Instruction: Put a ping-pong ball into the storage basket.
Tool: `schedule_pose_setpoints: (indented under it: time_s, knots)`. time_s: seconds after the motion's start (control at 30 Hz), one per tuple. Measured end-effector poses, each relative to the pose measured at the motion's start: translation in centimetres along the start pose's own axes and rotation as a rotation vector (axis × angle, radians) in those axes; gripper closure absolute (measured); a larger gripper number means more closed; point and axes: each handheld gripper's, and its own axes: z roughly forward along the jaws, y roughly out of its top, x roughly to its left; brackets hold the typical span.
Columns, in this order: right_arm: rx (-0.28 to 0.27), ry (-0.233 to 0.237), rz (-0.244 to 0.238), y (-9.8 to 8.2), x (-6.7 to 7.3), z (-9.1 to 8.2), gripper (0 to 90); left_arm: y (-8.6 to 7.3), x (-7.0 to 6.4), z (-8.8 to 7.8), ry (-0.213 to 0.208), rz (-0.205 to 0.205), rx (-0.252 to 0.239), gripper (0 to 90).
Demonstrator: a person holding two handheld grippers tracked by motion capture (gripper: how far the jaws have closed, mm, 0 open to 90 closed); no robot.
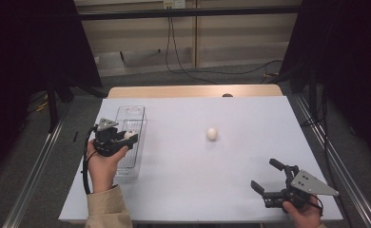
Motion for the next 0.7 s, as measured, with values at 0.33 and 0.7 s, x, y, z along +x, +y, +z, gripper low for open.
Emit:
schedule_pose_setpoints:
  time_s: [0.33,0.7]
  knots:
    - [0.001,0.003,0.002,0.00,0.06,0.07,1.3,-0.15,0.38,-0.23,0.023,0.007,-0.005,51.2]
    - [0.001,0.004,0.001,-0.01,0.08,0.11,1.3,-0.50,0.71,-0.11,0.035,-0.002,0.000,51.2]
